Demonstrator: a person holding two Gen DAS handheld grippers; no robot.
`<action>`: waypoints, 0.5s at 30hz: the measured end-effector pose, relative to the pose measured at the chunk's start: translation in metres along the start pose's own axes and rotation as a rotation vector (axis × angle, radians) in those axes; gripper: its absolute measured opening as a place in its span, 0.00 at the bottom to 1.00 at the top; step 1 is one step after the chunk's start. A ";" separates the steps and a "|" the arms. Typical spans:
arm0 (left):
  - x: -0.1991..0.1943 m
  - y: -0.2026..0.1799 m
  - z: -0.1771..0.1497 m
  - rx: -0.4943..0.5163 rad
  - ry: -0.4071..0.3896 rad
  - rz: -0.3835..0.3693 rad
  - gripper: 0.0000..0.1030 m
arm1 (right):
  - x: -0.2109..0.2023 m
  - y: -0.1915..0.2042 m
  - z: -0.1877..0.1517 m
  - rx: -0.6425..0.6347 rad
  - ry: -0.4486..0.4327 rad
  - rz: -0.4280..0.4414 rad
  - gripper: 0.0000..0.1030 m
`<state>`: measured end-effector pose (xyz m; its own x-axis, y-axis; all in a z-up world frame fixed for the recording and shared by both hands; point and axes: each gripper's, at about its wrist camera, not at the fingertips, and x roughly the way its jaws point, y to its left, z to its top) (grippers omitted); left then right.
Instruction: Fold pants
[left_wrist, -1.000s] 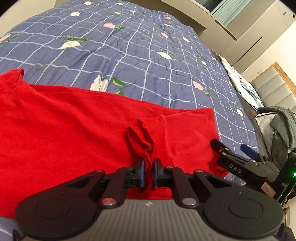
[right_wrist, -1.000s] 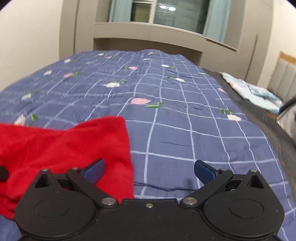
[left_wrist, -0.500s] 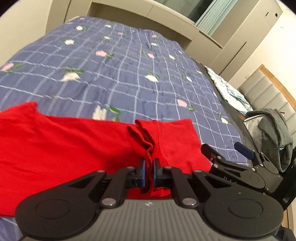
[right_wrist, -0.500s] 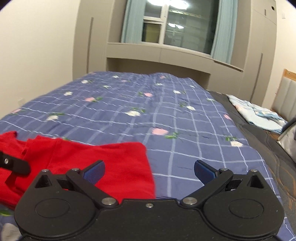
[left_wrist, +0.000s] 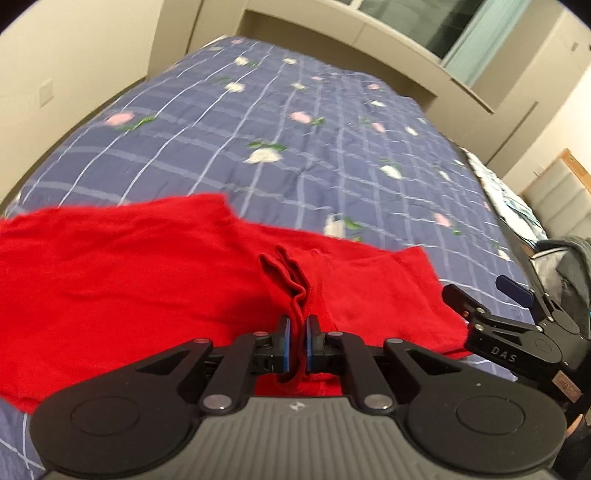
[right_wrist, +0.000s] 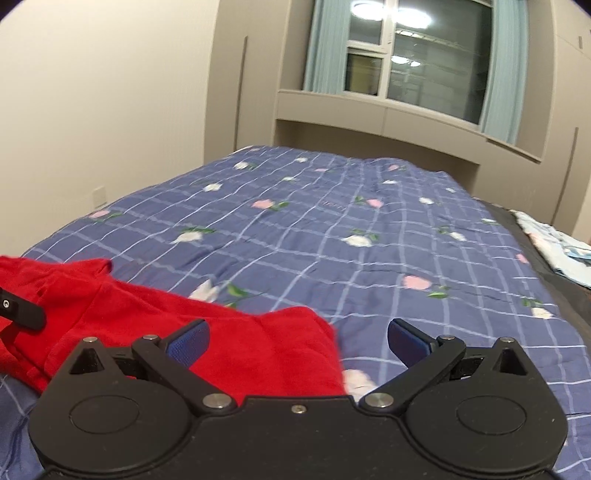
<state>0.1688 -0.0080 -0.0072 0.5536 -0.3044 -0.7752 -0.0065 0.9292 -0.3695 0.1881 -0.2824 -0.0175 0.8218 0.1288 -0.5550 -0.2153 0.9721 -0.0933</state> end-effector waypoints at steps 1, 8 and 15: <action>0.003 0.005 -0.002 -0.006 0.006 0.009 0.07 | 0.003 0.005 -0.001 -0.007 0.009 0.008 0.99; 0.022 0.021 -0.015 -0.009 0.044 0.055 0.09 | 0.028 0.024 -0.018 -0.053 0.095 0.020 0.99; 0.020 0.022 -0.011 -0.016 0.027 0.114 0.63 | 0.038 0.014 -0.029 -0.029 0.119 0.013 0.99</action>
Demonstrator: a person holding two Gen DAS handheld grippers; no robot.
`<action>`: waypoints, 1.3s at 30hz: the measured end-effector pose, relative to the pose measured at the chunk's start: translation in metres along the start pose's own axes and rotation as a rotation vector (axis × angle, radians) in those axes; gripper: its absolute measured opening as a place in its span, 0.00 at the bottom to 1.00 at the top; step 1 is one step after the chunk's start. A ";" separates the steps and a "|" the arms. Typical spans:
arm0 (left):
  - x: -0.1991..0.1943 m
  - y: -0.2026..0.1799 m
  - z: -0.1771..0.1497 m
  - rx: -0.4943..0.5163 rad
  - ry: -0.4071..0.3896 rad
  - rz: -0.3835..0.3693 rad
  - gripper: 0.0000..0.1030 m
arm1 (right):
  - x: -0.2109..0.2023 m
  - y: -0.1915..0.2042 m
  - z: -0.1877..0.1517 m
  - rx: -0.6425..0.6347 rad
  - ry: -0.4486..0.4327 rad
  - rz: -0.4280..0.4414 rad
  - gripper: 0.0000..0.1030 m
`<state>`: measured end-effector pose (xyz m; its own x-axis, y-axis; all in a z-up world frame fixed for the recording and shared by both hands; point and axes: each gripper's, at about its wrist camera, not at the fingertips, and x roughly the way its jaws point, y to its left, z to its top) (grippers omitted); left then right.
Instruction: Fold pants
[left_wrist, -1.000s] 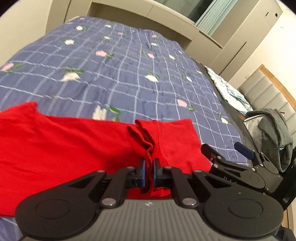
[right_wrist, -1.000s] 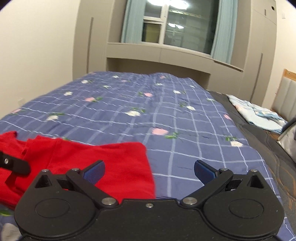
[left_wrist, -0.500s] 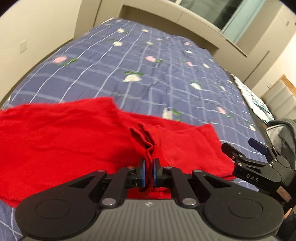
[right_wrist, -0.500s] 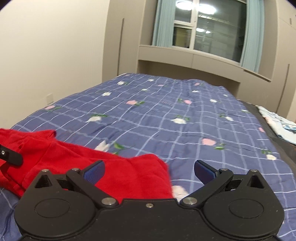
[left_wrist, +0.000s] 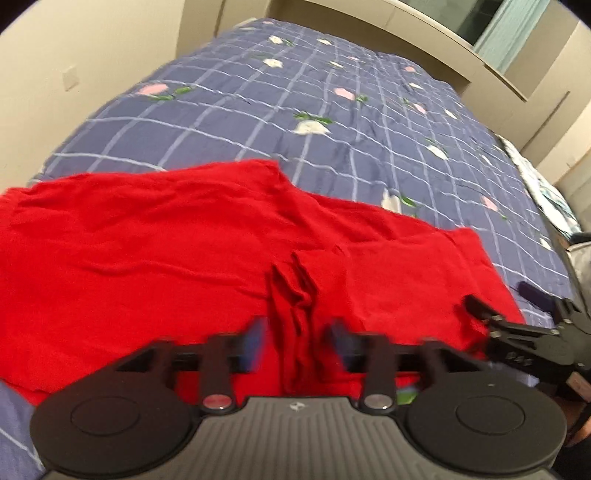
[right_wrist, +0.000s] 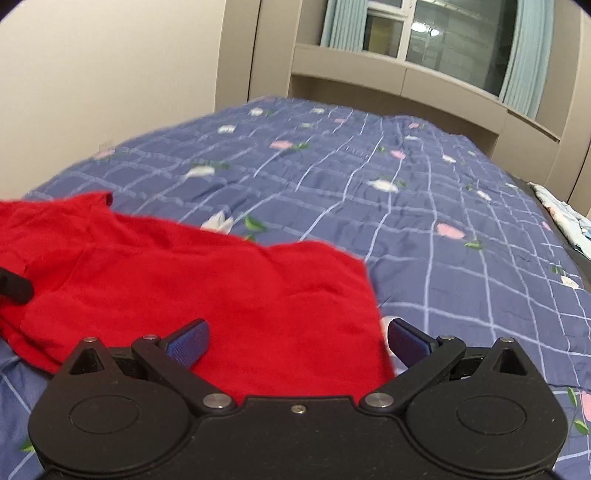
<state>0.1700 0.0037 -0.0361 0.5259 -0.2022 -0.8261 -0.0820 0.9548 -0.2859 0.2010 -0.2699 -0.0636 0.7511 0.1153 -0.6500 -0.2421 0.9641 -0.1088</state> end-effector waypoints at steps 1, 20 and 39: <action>-0.002 0.000 0.001 -0.001 -0.016 0.006 0.67 | -0.002 -0.004 0.002 0.012 -0.014 -0.008 0.99; 0.020 -0.002 0.007 -0.010 -0.007 0.090 0.82 | 0.055 -0.051 0.013 0.058 0.073 -0.177 0.99; -0.018 0.026 -0.012 -0.060 -0.067 0.138 0.99 | -0.024 -0.014 -0.014 0.082 -0.009 -0.140 0.99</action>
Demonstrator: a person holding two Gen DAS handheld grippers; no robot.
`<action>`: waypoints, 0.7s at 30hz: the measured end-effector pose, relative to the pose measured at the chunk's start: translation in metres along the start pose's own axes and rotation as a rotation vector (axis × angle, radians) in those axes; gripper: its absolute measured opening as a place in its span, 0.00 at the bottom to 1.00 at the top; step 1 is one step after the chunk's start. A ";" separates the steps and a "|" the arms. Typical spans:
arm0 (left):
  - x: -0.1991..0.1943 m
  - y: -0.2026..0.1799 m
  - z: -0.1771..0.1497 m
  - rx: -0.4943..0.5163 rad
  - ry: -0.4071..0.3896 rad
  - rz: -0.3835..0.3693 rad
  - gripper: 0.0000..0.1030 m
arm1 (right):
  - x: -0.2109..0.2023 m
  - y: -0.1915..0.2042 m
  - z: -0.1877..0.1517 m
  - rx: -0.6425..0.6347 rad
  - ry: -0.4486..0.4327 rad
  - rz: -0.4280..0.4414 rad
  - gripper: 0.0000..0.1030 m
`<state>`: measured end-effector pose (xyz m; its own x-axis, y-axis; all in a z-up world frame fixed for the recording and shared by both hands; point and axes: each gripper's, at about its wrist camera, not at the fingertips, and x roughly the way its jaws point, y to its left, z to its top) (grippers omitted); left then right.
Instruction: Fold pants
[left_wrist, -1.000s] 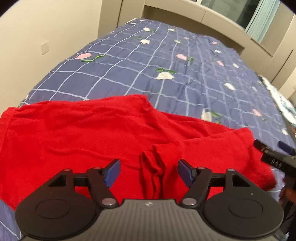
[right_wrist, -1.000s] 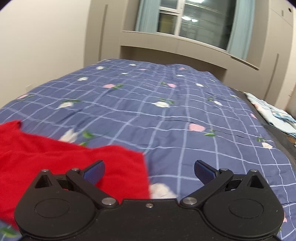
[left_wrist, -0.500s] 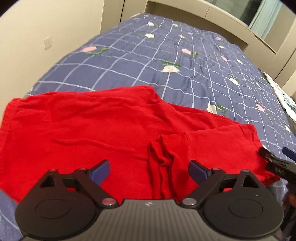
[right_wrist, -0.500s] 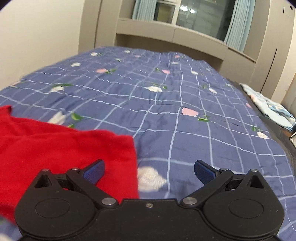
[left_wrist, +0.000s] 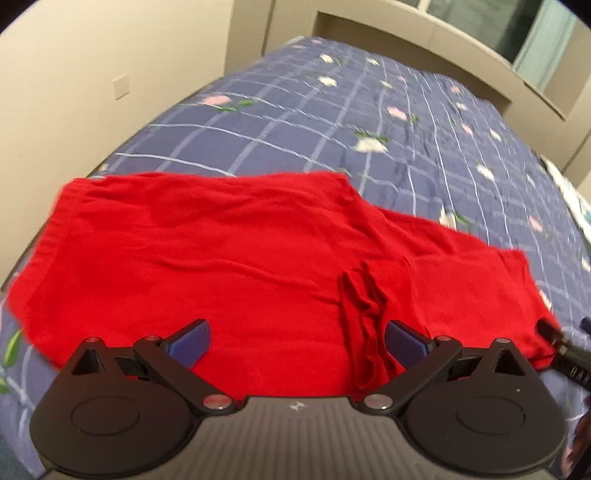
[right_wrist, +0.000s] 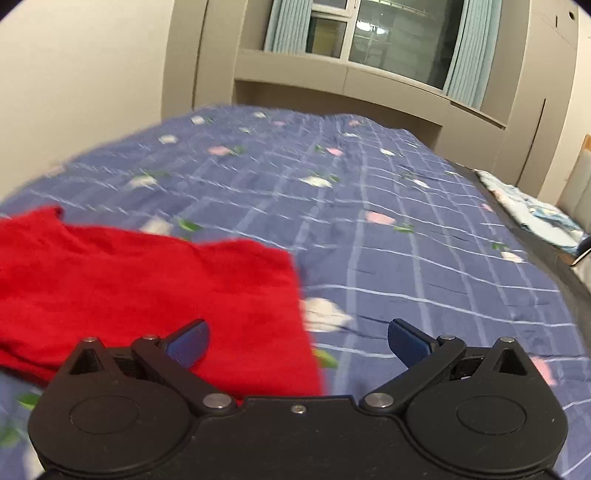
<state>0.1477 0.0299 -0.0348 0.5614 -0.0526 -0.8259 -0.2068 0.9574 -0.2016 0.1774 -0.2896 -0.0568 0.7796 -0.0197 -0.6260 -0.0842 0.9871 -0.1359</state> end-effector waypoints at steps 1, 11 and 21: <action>-0.006 0.005 0.000 -0.012 -0.011 0.001 0.99 | -0.004 0.010 0.000 -0.005 -0.007 0.034 0.99; -0.063 0.094 -0.012 -0.179 -0.136 0.107 1.00 | -0.027 0.108 0.014 -0.091 -0.123 0.244 0.99; -0.032 0.120 -0.029 -0.318 -0.109 0.070 1.00 | -0.010 0.153 -0.003 -0.222 -0.135 0.189 0.99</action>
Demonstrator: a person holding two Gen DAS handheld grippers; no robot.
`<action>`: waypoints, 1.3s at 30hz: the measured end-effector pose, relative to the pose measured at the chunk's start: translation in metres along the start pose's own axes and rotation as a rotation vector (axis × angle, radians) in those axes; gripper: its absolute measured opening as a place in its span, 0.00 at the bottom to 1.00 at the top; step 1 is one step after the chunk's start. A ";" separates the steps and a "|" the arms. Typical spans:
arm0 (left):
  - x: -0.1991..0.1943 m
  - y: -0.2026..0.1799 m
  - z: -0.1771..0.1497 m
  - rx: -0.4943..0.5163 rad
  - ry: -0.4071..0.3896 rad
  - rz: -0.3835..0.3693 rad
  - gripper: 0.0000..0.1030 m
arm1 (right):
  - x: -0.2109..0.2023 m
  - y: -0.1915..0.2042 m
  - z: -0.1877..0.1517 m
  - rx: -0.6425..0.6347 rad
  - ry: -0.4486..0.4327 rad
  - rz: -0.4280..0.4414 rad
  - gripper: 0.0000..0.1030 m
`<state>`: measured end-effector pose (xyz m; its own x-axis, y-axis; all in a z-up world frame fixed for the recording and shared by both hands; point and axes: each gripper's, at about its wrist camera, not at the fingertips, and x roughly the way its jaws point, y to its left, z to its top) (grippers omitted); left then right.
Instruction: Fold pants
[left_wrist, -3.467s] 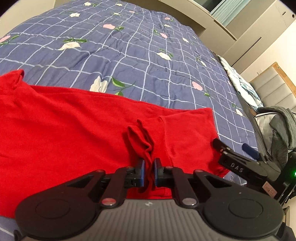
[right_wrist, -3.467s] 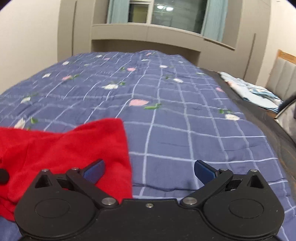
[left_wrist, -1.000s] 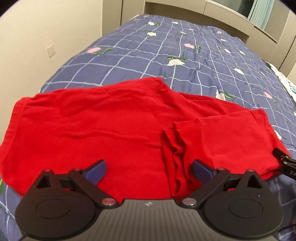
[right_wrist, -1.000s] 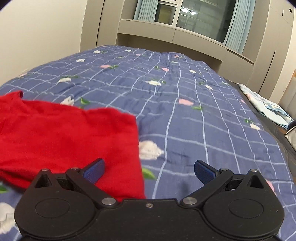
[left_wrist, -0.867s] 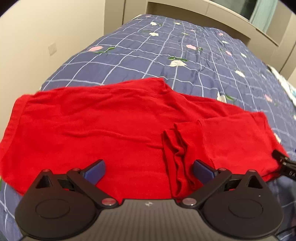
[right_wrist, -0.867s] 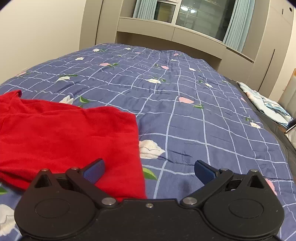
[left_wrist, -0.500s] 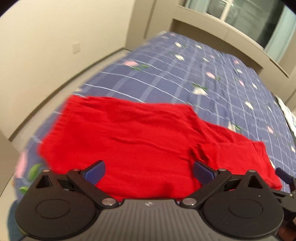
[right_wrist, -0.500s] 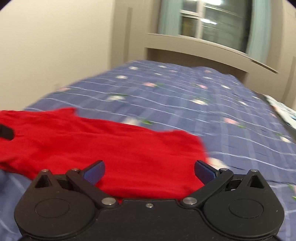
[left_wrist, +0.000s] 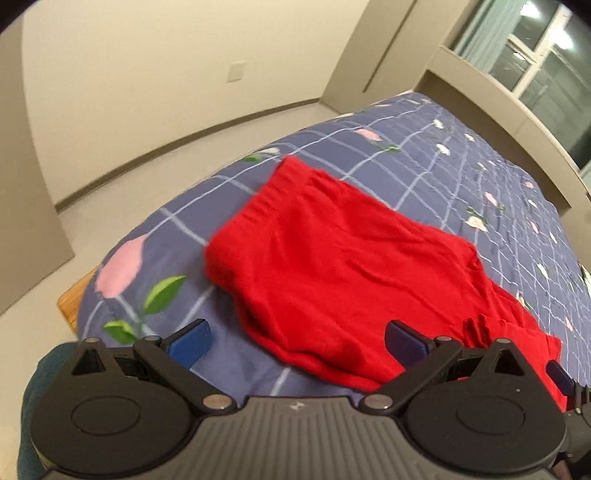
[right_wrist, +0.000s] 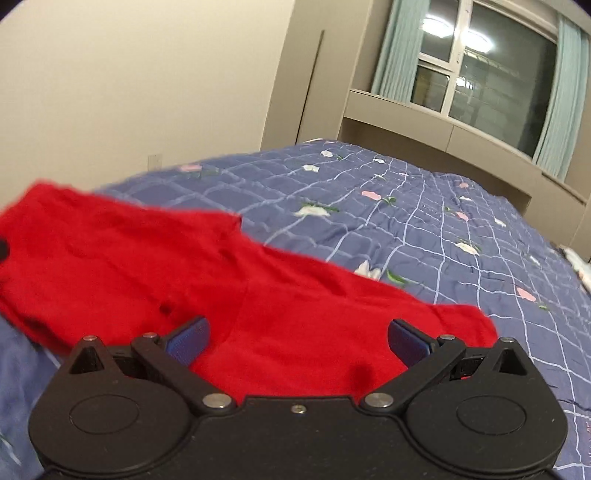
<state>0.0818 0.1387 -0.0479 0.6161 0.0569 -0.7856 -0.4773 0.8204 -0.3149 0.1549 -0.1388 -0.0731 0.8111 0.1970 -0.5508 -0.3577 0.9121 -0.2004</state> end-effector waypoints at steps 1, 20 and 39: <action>0.001 -0.003 -0.003 0.010 -0.007 -0.008 1.00 | 0.000 0.002 -0.006 -0.007 -0.018 -0.010 0.99; 0.002 0.023 -0.024 -0.256 -0.173 -0.180 0.94 | -0.002 0.015 -0.016 -0.061 -0.074 -0.076 1.00; -0.002 0.050 -0.005 -0.390 -0.196 -0.198 0.07 | -0.001 0.012 -0.016 -0.042 -0.073 -0.064 1.00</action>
<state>0.0533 0.1768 -0.0646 0.8079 0.0578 -0.5865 -0.5147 0.5541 -0.6543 0.1421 -0.1335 -0.0873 0.8640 0.1657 -0.4754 -0.3218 0.9080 -0.2683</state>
